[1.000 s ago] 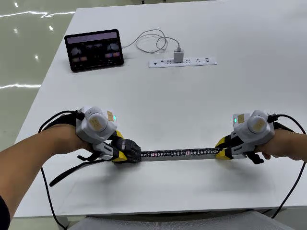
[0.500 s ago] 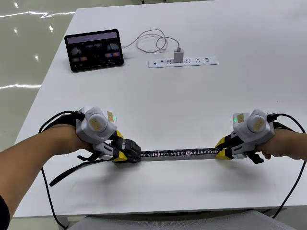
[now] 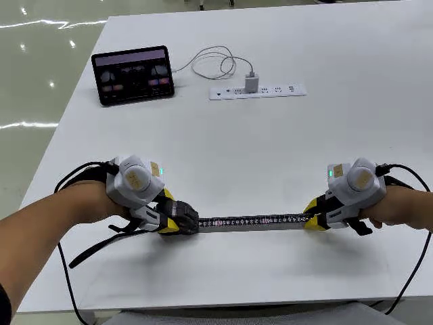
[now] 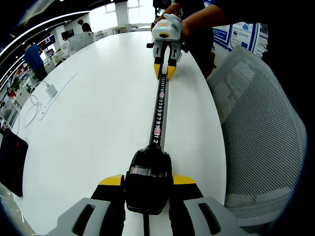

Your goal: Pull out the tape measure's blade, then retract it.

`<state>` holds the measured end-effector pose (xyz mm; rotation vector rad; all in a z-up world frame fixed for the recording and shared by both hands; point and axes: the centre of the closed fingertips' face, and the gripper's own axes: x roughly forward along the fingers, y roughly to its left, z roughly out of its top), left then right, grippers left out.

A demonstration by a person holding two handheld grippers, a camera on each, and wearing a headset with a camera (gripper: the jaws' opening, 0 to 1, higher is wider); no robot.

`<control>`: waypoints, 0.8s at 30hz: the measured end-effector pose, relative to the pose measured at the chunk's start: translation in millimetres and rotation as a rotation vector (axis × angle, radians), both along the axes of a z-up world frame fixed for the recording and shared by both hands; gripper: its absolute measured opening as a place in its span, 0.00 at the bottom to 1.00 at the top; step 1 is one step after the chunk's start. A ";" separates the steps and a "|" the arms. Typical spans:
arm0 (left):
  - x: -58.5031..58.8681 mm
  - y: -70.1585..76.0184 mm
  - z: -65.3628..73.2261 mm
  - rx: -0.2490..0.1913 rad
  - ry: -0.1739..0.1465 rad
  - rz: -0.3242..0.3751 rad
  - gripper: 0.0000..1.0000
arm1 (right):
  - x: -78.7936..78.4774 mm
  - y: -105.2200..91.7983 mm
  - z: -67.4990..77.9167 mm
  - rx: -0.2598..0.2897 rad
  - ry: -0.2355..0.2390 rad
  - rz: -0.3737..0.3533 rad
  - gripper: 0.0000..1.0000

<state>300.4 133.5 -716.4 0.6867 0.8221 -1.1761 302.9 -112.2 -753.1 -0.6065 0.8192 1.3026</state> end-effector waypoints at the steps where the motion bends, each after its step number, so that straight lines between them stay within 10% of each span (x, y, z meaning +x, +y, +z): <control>1: -0.3 -0.2 0.2 -0.001 0.000 0.001 0.30 | 0.0 0.0 0.0 0.000 0.002 -0.005 0.11; 24: 2.0 -3.5 -0.7 0.010 -0.009 -0.037 0.32 | 4.8 -1.9 -4.8 -0.052 -0.042 0.062 0.14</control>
